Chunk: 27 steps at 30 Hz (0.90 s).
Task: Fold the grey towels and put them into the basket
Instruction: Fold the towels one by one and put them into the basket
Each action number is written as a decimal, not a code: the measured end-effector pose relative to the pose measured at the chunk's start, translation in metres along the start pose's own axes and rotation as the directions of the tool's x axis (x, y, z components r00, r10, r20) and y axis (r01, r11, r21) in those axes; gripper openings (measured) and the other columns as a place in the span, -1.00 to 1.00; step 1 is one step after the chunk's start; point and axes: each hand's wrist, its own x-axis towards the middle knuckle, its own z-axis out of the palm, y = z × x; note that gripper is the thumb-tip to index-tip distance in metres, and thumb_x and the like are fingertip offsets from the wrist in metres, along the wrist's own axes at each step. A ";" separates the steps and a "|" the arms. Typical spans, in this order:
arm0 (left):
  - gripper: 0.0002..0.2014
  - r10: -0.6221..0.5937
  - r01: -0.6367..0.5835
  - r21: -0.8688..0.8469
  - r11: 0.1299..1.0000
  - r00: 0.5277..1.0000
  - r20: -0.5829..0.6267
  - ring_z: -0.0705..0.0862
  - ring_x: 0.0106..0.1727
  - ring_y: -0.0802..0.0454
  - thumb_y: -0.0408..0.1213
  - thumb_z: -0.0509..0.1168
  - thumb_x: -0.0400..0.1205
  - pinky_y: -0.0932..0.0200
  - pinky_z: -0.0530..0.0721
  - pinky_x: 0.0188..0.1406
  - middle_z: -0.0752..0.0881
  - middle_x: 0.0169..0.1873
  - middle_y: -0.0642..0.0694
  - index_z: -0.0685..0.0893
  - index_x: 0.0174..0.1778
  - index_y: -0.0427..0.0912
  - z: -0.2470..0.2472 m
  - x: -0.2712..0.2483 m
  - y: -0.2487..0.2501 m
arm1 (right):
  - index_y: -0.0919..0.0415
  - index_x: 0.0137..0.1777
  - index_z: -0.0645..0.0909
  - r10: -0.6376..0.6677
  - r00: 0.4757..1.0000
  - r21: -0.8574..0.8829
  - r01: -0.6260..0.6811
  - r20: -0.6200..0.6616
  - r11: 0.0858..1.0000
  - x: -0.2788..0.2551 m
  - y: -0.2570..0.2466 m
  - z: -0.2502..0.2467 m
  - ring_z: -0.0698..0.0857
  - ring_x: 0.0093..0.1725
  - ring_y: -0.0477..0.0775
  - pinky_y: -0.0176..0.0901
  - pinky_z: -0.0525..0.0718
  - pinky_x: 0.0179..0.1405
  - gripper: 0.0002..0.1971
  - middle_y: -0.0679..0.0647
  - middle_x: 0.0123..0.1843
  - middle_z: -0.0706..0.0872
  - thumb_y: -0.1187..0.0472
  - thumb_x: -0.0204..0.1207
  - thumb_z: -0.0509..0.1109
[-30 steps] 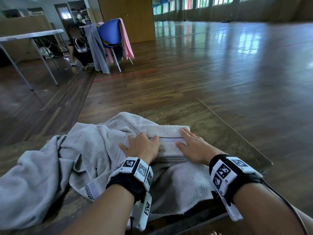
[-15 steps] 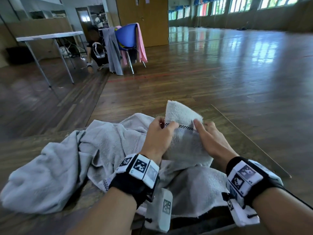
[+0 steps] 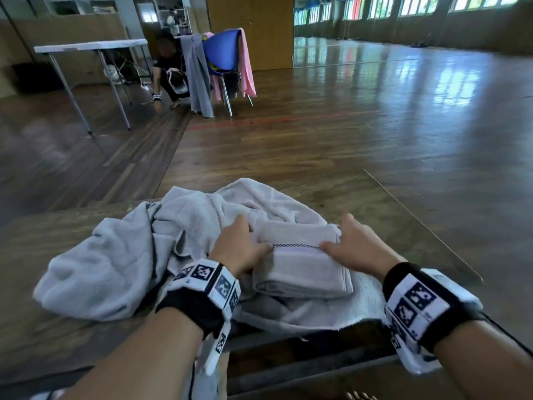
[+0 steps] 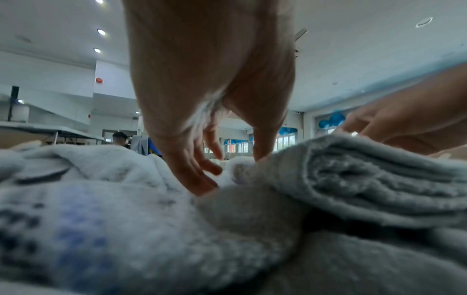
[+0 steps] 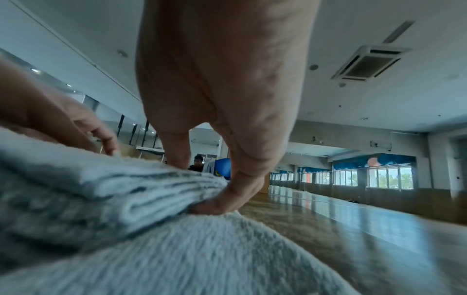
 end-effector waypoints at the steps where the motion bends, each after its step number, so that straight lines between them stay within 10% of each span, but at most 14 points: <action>1: -0.54 0.099 -0.100 -0.015 0.995 0.992 -0.076 0.66 0.08 -0.06 0.00 0.50 0.50 0.00 0.65 0.10 0.63 0.04 -0.07 0.52 0.18 -0.13 0.002 -0.002 0.004 | 0.18 0.19 0.38 -0.003 0.999 -0.016 0.002 -0.032 1.000 -0.003 -0.001 -0.003 0.61 -0.07 0.09 -0.20 0.43 -0.38 -0.58 0.15 0.11 0.62 0.00 0.52 0.47; 4: -0.64 0.380 -0.391 -0.124 0.912 0.919 -0.103 0.60 0.16 0.09 0.02 0.43 0.54 0.07 0.62 0.23 0.62 0.14 -0.01 0.60 0.17 -0.03 0.008 -0.009 0.025 | 0.26 0.08 0.55 -0.031 0.987 0.021 0.035 -0.156 0.999 -0.005 -0.001 -0.017 0.65 -0.16 0.10 -0.04 0.58 -0.34 -0.75 0.14 0.00 0.72 0.14 0.50 0.41; 9: -0.57 0.537 -0.536 -0.072 0.841 0.813 0.223 0.53 0.19 0.19 0.22 0.52 0.38 0.12 0.56 0.25 0.58 0.06 0.19 0.69 0.10 0.17 0.025 -0.026 0.049 | 0.25 -0.31 0.75 0.014 0.998 0.141 -0.006 -0.056 0.990 -0.010 0.016 -0.019 0.81 -0.37 0.21 0.11 0.85 -0.27 -0.80 0.20 -0.36 0.83 0.41 0.47 0.36; 21: -0.77 0.561 -0.563 -0.043 0.826 0.811 0.167 0.64 0.10 0.04 -0.11 0.46 0.55 0.14 0.62 0.09 0.68 0.09 -0.09 0.81 -0.25 -0.22 0.036 -0.033 0.062 | 0.24 0.00 0.67 0.015 0.999 0.259 -0.025 0.040 0.965 -0.030 0.026 -0.012 0.83 -0.36 0.17 0.22 0.85 -0.03 -0.88 0.22 -0.32 0.83 0.37 0.53 0.53; 27: -0.69 0.504 -0.504 -0.146 0.851 0.863 -0.042 0.70 -0.23 0.04 -0.02 0.38 0.55 0.11 0.67 -0.16 0.73 -0.29 -0.04 0.72 -0.27 -0.23 0.038 -0.037 0.075 | 0.04 -0.03 0.74 -0.068 0.998 0.168 0.067 0.006 0.984 -0.035 0.022 -0.017 0.81 -0.37 0.01 -0.16 0.72 -0.23 -0.82 0.09 -0.35 0.81 0.30 0.45 0.60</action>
